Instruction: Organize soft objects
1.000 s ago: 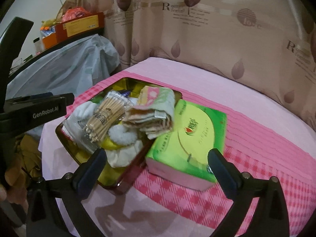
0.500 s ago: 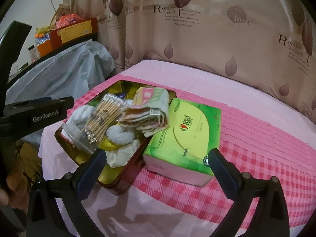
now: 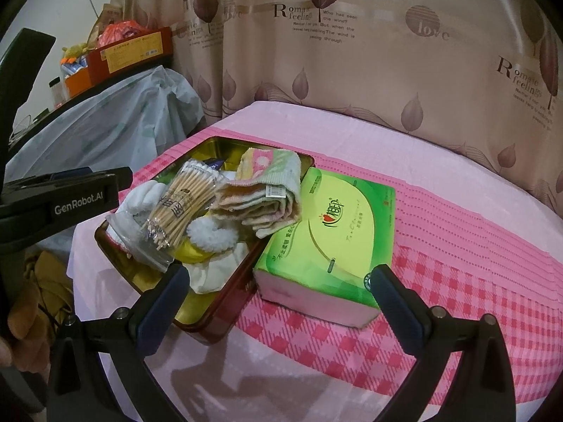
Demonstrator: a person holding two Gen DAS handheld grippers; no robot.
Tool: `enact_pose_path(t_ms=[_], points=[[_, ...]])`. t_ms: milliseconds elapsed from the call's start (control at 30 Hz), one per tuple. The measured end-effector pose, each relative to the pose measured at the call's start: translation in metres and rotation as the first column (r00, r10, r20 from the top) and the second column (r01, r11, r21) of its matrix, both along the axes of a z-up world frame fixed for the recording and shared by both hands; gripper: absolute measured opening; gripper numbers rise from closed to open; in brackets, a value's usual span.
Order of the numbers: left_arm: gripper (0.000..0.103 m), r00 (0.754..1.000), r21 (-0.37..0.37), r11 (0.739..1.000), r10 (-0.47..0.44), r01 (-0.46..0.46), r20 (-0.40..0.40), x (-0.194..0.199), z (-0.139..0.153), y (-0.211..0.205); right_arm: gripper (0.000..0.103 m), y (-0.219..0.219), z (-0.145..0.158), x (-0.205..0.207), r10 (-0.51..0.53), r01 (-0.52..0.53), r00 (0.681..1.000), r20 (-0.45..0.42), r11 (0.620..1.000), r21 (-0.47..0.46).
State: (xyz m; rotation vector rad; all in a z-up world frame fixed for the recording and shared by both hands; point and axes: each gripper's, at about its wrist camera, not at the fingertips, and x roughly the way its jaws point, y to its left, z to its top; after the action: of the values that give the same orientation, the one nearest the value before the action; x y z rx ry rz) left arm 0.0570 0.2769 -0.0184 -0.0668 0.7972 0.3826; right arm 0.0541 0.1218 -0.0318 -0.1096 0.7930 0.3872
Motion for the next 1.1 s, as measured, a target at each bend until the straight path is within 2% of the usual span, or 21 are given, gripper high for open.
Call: enact_pose_path(t_ms=[833, 1100], points=[[0.052, 1.000, 0.004, 1.000, -0.008, 0.008, -0.005, 0.0018, -0.0015, -0.0031, 0.102, 0.0029, -0.0080, 0.0001, -0.001, 0.001, 1.000, -0.028, 1.000, -0.006], [0.052, 0.999, 0.017, 0.999, -0.027, 0.027, 0.018, 0.0013, 0.0034, -0.0078, 0.102, 0.0029, -0.0080, 0.0006, 0.001, -0.001, 1.000, -0.027, 1.000, -0.006]])
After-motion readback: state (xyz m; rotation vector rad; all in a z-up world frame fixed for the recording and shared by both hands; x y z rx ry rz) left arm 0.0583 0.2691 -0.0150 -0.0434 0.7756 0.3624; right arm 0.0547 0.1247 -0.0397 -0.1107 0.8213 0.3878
